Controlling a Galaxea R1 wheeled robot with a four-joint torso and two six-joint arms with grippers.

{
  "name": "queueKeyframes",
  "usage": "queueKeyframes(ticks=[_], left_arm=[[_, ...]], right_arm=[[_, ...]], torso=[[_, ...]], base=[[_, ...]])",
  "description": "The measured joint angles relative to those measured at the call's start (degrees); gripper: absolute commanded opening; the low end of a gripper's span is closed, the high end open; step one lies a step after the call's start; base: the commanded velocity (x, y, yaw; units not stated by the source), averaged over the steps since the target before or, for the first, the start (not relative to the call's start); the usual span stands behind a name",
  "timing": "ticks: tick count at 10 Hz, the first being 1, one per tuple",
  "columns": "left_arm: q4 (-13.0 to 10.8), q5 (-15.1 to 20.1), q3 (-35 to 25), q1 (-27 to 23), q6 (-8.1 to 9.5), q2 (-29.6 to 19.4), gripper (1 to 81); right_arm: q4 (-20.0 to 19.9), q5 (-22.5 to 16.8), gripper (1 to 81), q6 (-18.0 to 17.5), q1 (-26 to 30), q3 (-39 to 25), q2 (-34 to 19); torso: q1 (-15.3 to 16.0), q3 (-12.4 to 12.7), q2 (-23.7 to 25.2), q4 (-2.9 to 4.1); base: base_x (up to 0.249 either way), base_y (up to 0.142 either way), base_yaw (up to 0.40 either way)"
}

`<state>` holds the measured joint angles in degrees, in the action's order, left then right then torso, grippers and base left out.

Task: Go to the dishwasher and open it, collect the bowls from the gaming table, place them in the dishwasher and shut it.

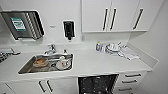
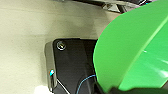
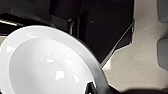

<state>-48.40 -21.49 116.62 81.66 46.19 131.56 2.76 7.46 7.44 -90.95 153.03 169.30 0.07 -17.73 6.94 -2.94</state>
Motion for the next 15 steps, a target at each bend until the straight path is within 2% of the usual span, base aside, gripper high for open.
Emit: queueKeyframes(ticks=[3, 5, 7, 9, 11, 12, 13, 15], left_arm=[[1.4, -3.1, -2.6, -6.8, 3.45, -3.8, 1.0], [1.4, -2.3, -9.2, -9.0, 4.3, -5.3, 1.0], [1.3, 3.1, -16.7, -13.5, 4.85, -7.8, 1.0], [1.2, 9.6, -23.8, -20.8, 5.05, -8.9, 1.0], [1.2, 17.4, -29.6, -28.1, 5.1, -9.7, 1.0], [1.2, 22.8, -31.9, -31.5, 5.38, -10.0, 1.0], [1.2, 28.2, -34.0, -34.8, 6.16, -9.8, 1.0], [1.2, 36.5, -37.2, -42.1, 7.34, -8.4, 1.0]], right_arm=[[0.0, 0.0, 1.0, 0.0, 0.0, 0.0, 0.0], [0.0, 0.1, 1.0, 0.0, 0.0, 0.0, 0.0], [0.0, 0.1, 1.0, 0.0, 0.2, 0.0, 0.0], [0.0, 0.3, 1.0, 0.0, 0.9, -0.4, 0.0], [-0.1, 0.7, 1.0, 0.0, 1.6, -0.6, 0.0], [-0.1, 0.9, 1.0, 0.0, 1.8, -0.7, 0.0], [-0.1, 0.7, 1.0, 0.0, 1.8, -0.8, 0.0], [-0.2, 1.1, 1.0, 0.0, 2.3, -1.1, 0.1]], torso=[[0.0, 0.0, 0.0, 0.0], [0.0, -0.4, 0.0, 0.0], [0.0, -3.3, 0.0, 0.0], [0.0, -7.1, -0.1, 0.0], [0.0, -11.0, -0.1, 0.0], [0.0, -12.9, -0.1, 0.0], [0.1, -13.6, -0.1, 0.0], [0.1, -14.2, -0.2, 0.0]], base=[[0.0, 0.0, 0.0], [0.0, 0.0, 0.0], [0.0, 0.0, 0.0], [0.0, 0.0, 0.0], [0.0, 0.0, 0.0], [0.0, 0.0, 0.0], [0.0, 0.0, 0.0], [0.0, 0.0, 0.0]])
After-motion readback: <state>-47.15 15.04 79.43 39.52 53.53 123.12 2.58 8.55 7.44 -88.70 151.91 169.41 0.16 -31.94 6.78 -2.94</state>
